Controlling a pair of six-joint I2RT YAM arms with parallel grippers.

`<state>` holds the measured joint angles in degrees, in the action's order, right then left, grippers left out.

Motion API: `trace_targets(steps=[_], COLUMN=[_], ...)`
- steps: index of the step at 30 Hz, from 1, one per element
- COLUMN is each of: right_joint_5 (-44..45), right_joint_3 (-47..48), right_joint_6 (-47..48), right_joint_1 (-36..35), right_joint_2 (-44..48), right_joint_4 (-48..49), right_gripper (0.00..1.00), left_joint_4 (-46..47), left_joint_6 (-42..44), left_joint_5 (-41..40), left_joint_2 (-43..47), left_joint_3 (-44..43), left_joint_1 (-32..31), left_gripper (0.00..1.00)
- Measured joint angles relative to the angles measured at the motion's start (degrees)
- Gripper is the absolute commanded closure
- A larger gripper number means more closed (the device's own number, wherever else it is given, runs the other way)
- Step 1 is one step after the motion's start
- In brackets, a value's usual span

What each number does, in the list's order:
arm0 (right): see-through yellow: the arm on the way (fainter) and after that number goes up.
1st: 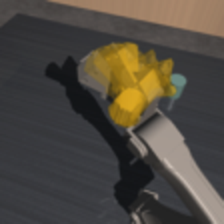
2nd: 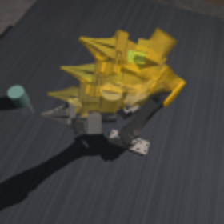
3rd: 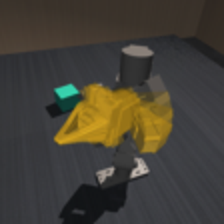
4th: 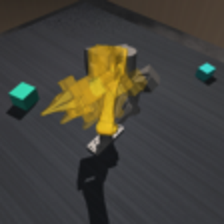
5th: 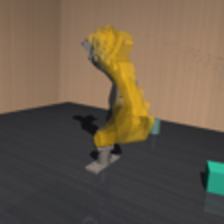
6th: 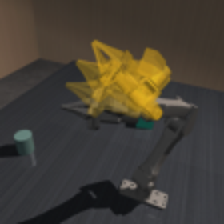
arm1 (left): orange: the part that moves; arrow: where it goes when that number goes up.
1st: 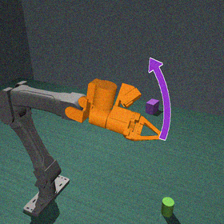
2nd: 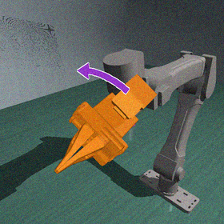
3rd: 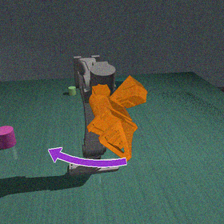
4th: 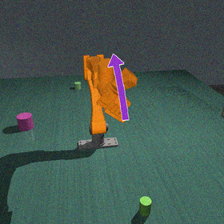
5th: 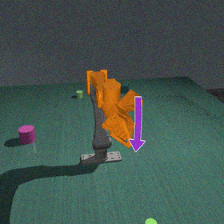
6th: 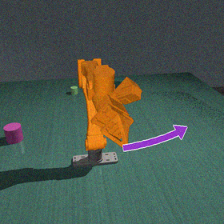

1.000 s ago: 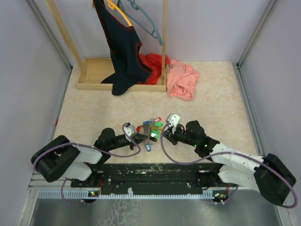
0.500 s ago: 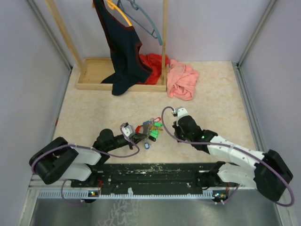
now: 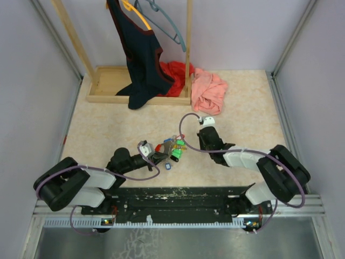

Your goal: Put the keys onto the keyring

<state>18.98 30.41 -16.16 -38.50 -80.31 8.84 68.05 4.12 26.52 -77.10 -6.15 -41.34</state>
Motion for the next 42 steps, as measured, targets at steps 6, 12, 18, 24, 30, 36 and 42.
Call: trace_targets(steps=[6, 12, 18, 24, 30, 36, 42], right_joint_5=[1.4, -0.8, -10.6, -27.6, -42.1, -49.4, -51.7], right_joint_3=[-0.7, -2.0, -4.4, -8.0, -10.8, -11.0, -10.8], right_joint_6=[0.8, 2.7, 7.8, 13.3, 17.6, 19.8, 21.6], right_joint_1=[0.5, 0.5, 0.5, 0.5, 0.3, -1.0, -2.6], right_joint_2=[-3.7, -1.9, 5.5, 7.1, 5.5, 0.9, -3.9], right_joint_4=[7.9, 9.1, 11.6, 20.8, 30.7, 40.2, 42.6], right_gripper=[0.95, 0.76, 0.66, 0.66, 0.67, 0.7, 0.7], left_joint_4=[0.1, 0.1, 0.1, 0.2, 0.6, 1.0, 1.4], left_joint_6=[0.0, 0.0, 0.0, 0.0, 0.0, -0.1, 0.0], left_joint_5=[0.0, 0.0, 0.0, 0.1, 0.1, 0.6, 0.7], left_joint_2=[0.0, 0.0, 0.0, 0.0, 0.2, 0.2, 0.2], left_joint_3=[0.0, 0.0, 0.0, 0.1, 0.5, 0.5, 0.6], left_joint_1=[0.0, 0.0, 0.0, 0.0, 0.0, 0.0, 0.0], left_gripper=[0.99, 0.99, 0.99, 0.99, 0.99, 0.99, 0.99])
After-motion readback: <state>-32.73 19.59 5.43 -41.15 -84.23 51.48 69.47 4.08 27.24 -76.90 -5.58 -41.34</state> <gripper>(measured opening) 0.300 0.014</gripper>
